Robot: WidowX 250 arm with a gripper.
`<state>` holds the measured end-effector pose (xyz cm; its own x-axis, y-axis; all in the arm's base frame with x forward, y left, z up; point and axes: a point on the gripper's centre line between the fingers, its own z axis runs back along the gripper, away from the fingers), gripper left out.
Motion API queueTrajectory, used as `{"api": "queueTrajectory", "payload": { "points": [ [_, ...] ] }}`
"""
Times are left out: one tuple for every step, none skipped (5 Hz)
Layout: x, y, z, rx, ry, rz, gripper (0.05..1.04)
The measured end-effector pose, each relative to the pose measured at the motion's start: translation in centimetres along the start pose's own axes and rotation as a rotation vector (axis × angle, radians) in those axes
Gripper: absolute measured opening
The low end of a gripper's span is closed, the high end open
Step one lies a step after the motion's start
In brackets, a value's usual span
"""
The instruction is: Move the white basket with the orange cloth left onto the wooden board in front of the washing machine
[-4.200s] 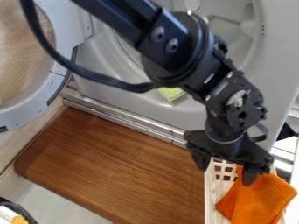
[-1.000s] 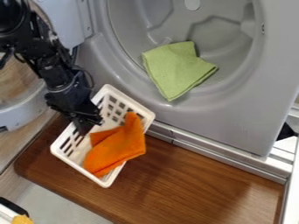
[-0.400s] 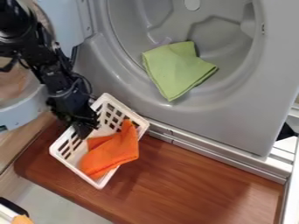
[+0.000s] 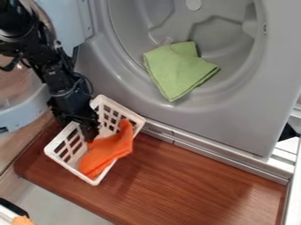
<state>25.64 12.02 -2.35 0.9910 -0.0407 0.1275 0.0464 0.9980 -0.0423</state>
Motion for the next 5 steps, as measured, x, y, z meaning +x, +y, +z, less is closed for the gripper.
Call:
{"api": "queueTrajectory", "payload": {
  "points": [
    [-0.1, -1.1, 0.6, -0.015, 0.01, -0.011, 1.009],
    [0.0, -3.7, 2.0, -0.017, 0.015, -0.092, 1.004],
    [1.7, -4.2, 6.2, 0.068, -0.101, -0.079, 0.999],
    [0.7, -3.5, 5.8, 0.067, -0.092, -0.024, 0.999],
    [0.4, -2.8, 5.8, 0.071, -0.098, 0.002, 0.999]
  ]
}}
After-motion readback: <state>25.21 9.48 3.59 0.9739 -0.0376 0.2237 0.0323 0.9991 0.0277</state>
